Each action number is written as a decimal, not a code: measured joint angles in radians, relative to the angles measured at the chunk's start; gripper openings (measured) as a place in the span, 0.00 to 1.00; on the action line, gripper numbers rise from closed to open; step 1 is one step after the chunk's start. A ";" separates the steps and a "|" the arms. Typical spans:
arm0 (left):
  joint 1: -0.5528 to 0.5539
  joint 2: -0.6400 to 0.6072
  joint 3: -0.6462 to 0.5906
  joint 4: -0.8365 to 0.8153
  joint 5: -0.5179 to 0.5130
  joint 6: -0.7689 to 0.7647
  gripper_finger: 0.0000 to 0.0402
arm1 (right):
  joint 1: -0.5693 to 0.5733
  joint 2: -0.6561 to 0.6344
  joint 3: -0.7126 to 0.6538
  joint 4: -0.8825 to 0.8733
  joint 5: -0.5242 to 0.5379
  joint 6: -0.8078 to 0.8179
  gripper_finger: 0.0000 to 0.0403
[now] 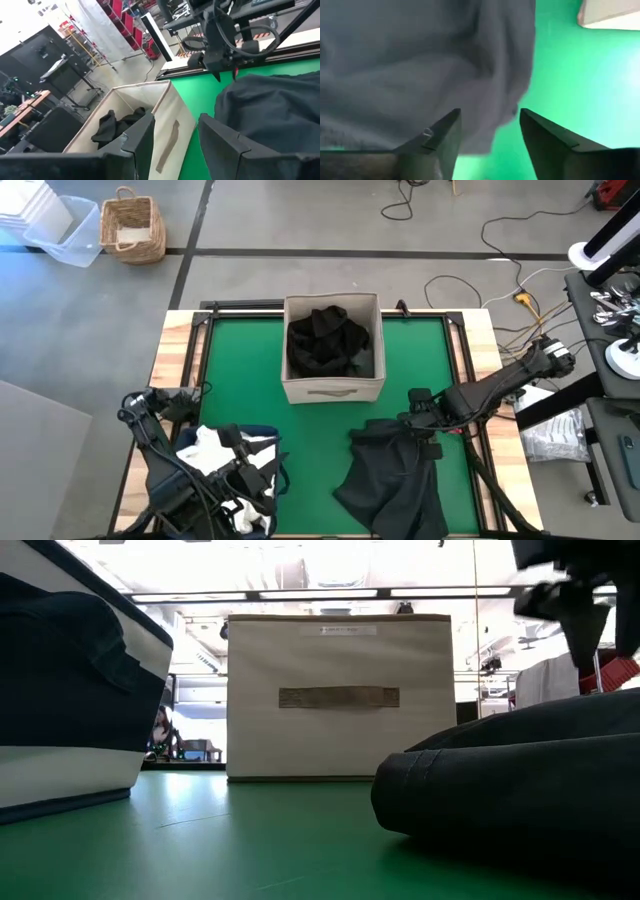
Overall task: Sort clothes
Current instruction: Put the black short into the brown laundry bin, then return to Home Position
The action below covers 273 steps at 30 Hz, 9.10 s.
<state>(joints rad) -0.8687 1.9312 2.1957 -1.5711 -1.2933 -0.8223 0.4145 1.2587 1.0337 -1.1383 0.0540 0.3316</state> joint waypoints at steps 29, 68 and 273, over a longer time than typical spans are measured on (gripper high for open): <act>0.001 0.000 -0.072 0.000 -0.006 -0.088 0.34 | -0.002 0.062 -0.277 0.422 0.059 0.180 0.52; 0.000 0.002 -0.080 0.003 0.002 -0.107 0.34 | -0.001 -0.047 -0.003 0.401 -0.004 -0.056 0.03; 0.011 0.002 -0.080 0.025 -0.095 -0.190 0.34 | -0.795 0.260 0.578 0.187 -0.262 -0.678 0.67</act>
<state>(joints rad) -0.8581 1.9331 2.1155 -1.5464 -1.3883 -1.0122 -0.3805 1.5186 1.6115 -0.9511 -0.2085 -0.3463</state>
